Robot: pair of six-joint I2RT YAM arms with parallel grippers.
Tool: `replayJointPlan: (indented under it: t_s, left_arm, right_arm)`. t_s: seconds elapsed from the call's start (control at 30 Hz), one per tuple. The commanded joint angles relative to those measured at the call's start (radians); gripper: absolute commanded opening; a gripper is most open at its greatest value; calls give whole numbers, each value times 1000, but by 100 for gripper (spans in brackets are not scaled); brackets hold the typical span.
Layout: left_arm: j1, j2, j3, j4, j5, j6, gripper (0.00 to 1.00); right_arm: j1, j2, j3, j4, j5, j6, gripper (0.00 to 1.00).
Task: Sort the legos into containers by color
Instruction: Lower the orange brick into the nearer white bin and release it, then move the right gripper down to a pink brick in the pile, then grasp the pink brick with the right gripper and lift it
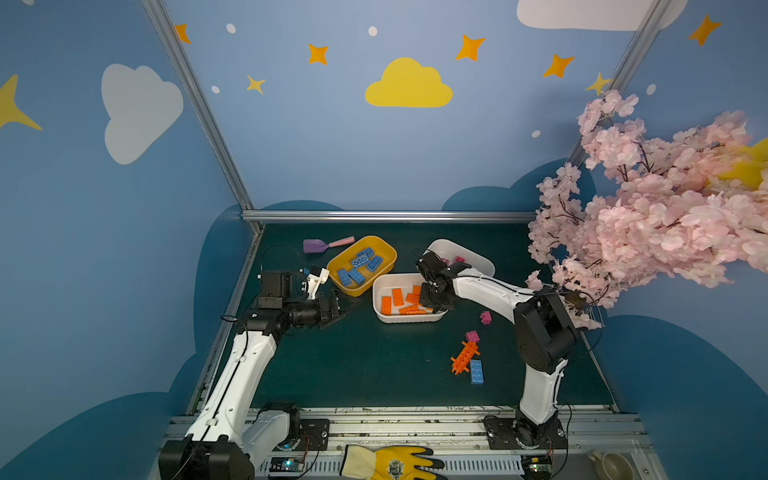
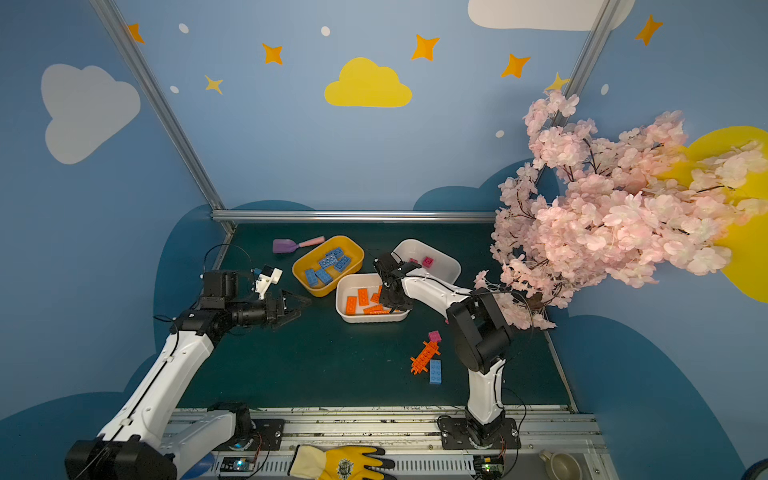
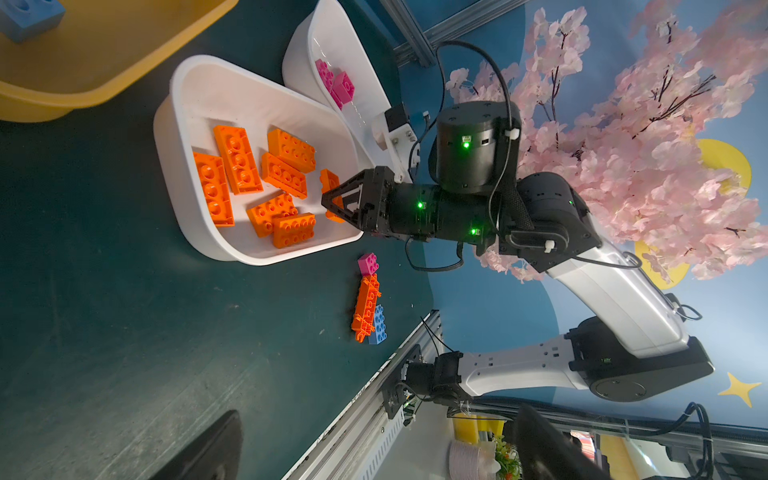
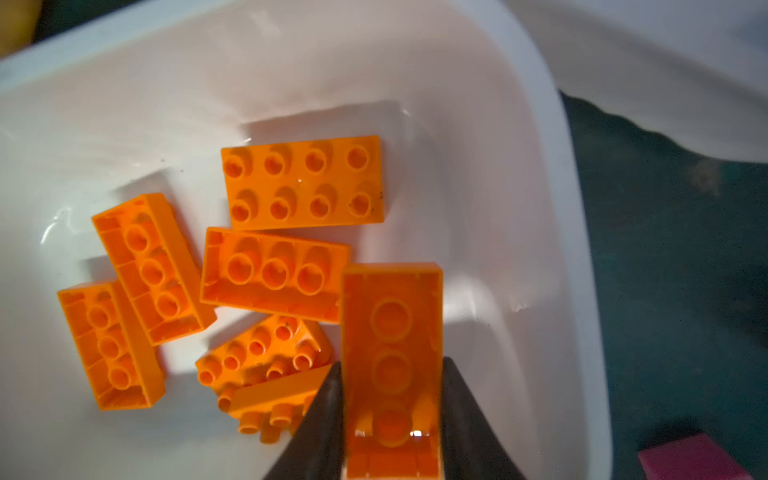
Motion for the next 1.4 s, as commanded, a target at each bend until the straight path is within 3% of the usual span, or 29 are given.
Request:
replayJointPlan:
  t_s: [0.0,0.2,0.4,0.53,0.7,0.87,0.97,1.17,1.37]
  left_arm:
    - [4,-4,-13,3,15,18,100]
    - [5,-9,-7,-1,17,17,100]
    - [4,-13,-9,-2,21,19,100]
    - [4,-20,-18,3,24,19,100]
    - [4,-30,-28,9,26,11,100]
    - [5,-43,-39,9,20,9,100]
    - [4,-43,-41,6,22,9,100]
    - [5,-47,-46,6,19,8,100]
    - [5,-52,-56,5,18,10,100]
  right_arm:
    - [2,-17,40,-21,-4,3,49]
    - [-22,-212,-73,-63,-13,24,65]
    - [-69,-483,-290,-156,-6,113,71]
    - [-116,-620,-437,-162,64,117,72]
    - [-127,-709,-601,69,72,-112,70]
    - [-155,-663,-624,130,63,-219,70]
    - [-160,-574,-570,75,49,-270,71]
    - [-188,-392,-450,-51,-9,-288,68]
    - [-218,-321,-462,-52,-15,-287,63]
